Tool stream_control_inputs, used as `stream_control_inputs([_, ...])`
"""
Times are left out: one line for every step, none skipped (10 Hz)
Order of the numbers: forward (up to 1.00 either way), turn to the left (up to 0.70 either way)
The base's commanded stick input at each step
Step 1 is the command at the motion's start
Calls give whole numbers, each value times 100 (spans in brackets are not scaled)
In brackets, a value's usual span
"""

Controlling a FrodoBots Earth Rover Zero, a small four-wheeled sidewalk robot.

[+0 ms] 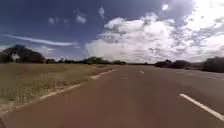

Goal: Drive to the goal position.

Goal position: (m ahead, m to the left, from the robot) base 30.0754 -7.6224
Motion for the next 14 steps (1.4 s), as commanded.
stream_control_inputs([100, 0])
stream_control_inputs([100, 0])
stream_control_inputs([100, 0])
stream_control_inputs([100, 0])
stream_control_inputs([100, 0])
stream_control_inputs([100, 0])
stream_control_inputs([100, 0])
stream_control_inputs([100, 0])
stream_control_inputs([100, 0])
stream_control_inputs([100, 0])
stream_control_inputs([100, 0])
stream_control_inputs([100, 0])
stream_control_inputs([100, 0])
stream_control_inputs([100, 0])
